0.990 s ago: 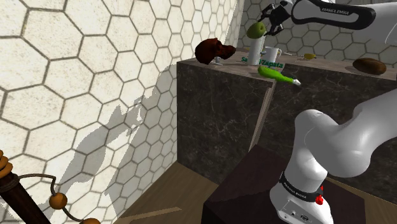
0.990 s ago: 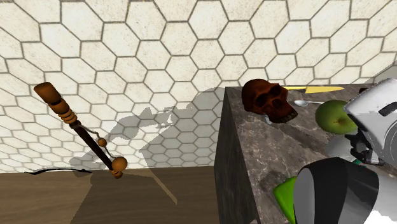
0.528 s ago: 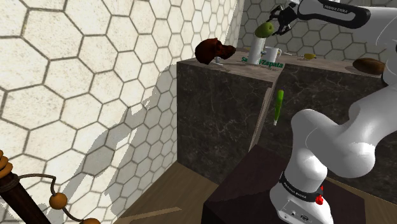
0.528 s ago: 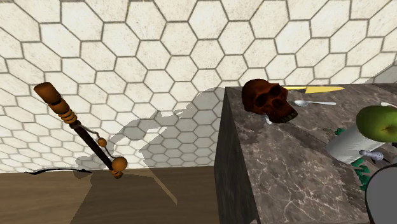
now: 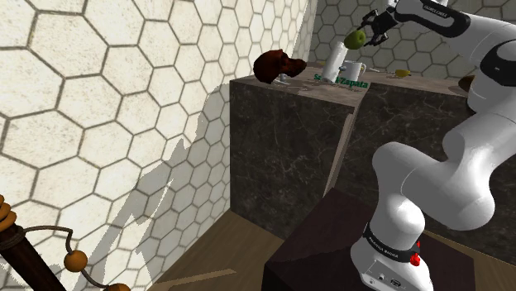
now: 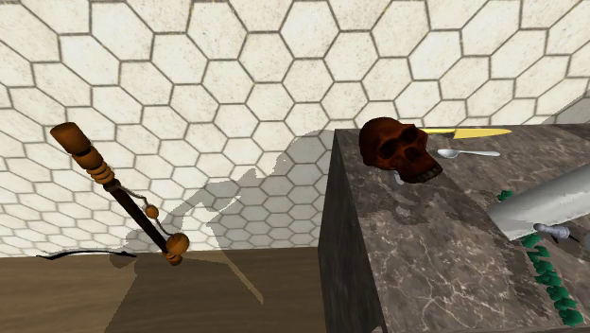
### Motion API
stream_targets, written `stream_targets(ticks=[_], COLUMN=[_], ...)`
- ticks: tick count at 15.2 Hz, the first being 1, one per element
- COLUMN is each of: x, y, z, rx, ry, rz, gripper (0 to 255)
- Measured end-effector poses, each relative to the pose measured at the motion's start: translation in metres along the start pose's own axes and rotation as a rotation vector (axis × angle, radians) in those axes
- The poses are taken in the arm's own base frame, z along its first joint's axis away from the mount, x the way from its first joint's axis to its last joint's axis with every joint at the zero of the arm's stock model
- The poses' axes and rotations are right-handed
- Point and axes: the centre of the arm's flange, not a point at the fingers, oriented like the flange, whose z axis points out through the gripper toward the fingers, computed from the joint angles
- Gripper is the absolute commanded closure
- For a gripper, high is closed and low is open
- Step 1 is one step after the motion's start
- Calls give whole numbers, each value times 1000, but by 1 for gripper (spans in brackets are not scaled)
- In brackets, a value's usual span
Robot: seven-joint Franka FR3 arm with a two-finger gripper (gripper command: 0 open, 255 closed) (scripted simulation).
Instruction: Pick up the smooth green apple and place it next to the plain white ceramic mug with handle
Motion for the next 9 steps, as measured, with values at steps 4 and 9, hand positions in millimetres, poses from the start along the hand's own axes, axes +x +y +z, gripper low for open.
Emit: stream_targets(ticks=[4,9], x=[-40,-37], y=[-10,-28], z=[9,22], rx=[1,2], ry=[0,0], rz=[0,-1], gripper=[255,255])
